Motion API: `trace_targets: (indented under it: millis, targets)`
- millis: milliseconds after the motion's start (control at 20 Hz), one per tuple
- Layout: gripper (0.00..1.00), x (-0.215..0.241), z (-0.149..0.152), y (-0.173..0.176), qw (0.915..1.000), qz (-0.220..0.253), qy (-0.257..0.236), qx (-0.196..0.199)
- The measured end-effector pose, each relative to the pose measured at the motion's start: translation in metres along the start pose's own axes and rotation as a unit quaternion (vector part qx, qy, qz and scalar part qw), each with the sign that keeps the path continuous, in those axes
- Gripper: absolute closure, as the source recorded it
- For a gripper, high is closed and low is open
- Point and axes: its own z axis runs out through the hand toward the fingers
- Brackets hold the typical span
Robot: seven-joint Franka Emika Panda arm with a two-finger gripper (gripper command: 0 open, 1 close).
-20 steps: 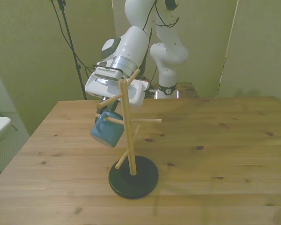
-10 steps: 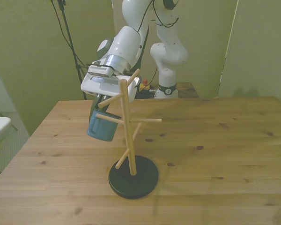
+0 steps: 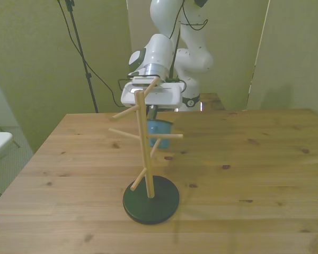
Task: Unload the mug
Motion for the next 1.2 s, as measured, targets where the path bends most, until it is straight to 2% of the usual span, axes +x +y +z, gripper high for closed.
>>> trace_targets:
  millis: [350,550,800,1000,1200]
  targets:
    - [1.00,-0.034,-0.033,0.025,0.9971,-0.044,-0.063,0.002]
    - [1.00,-0.031,-0.060,0.026,0.9957,-0.054,-0.076,-0.001]
    - [1.00,-0.043,-0.075,0.016,0.9915,-0.086,-0.091,-0.035]
    - [1.00,-0.065,-0.079,0.032,0.9853,-0.099,-0.120,-0.070]
    - [1.00,-0.079,-0.085,0.012,0.9795,-0.114,-0.138,-0.093]
